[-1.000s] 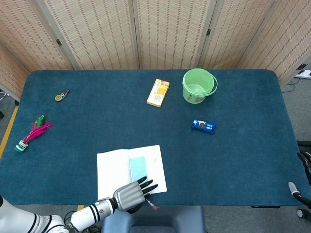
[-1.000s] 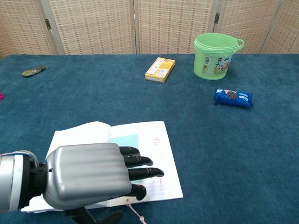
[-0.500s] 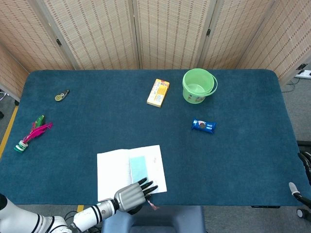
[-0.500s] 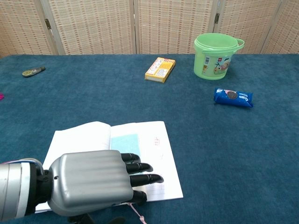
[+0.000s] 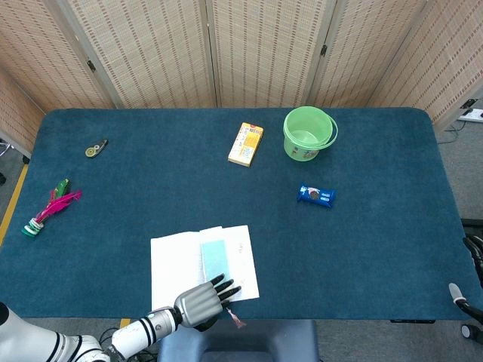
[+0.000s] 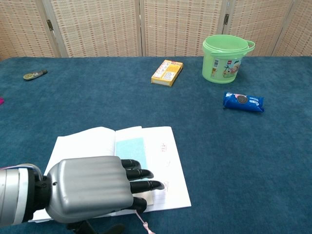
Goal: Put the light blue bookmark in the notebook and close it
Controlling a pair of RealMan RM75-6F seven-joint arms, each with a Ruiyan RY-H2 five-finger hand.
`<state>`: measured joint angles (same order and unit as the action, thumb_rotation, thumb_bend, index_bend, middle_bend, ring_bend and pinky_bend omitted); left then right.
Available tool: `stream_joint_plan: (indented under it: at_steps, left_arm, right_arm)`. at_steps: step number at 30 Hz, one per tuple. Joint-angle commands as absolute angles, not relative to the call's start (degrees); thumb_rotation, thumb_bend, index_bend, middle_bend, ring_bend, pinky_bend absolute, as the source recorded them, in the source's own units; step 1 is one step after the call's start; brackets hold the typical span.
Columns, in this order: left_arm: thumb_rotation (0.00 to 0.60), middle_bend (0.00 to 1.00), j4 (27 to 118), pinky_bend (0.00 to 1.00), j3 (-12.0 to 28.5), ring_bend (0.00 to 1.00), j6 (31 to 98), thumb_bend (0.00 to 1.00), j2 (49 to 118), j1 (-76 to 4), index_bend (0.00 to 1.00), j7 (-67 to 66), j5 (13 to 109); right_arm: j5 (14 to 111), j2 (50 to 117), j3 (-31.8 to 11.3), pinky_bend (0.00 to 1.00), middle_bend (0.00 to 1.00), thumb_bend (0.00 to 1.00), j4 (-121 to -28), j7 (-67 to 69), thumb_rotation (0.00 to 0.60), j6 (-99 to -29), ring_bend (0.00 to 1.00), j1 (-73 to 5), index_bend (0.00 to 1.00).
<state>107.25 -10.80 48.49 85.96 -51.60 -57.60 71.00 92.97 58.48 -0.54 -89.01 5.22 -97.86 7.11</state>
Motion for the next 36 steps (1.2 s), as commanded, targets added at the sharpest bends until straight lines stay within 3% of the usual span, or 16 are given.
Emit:
stream_joint_plan:
  at_steps: [1,11,18,26,36]
  left_arm:
    - [0.264,0.00,107.37,0.15,-10.90,0.00,48.50,0.60,85.76,-51.58,0.29,-57.50,71.11]
    - [0.264,0.00,109.27,0.15,-10.41,0.00,48.93,0.60,83.87,-51.48,0.28,-55.63,71.43]
    - [0.266,0.00,110.74,0.15,-6.67,0.00,50.05,0.60,80.35,-51.02,0.28,-47.32,69.47]
    - [0.268,0.05,104.02,0.15,0.45,0.00,49.31,0.60,80.30,-51.32,0.22,-36.10,60.77]
    - [0.268,0.12,94.86,0.15,3.55,0.00,46.21,0.60,83.51,-52.59,0.13,-29.33,55.76]
  right_arm:
    - [93.06,58.45,-0.54,0.07,0.11,0.25,-89.12,5.09,0.600,-97.86,0.05,7.09,0.06]
    - [93.24,58.24,-0.57,0.07,0.11,0.25,-89.41,4.93,0.600,-98.23,0.05,7.22,0.06]
    - [93.39,58.33,-0.59,0.07,0.11,0.25,-89.22,5.15,0.600,-98.09,0.05,7.06,0.07]
    - [93.73,58.20,-0.65,0.07,0.11,0.25,-89.49,4.94,0.600,-98.17,0.05,6.88,0.06]
    - [93.76,58.25,-0.56,0.07,0.11,0.25,-89.77,4.58,0.600,-98.18,0.05,6.95,0.06]
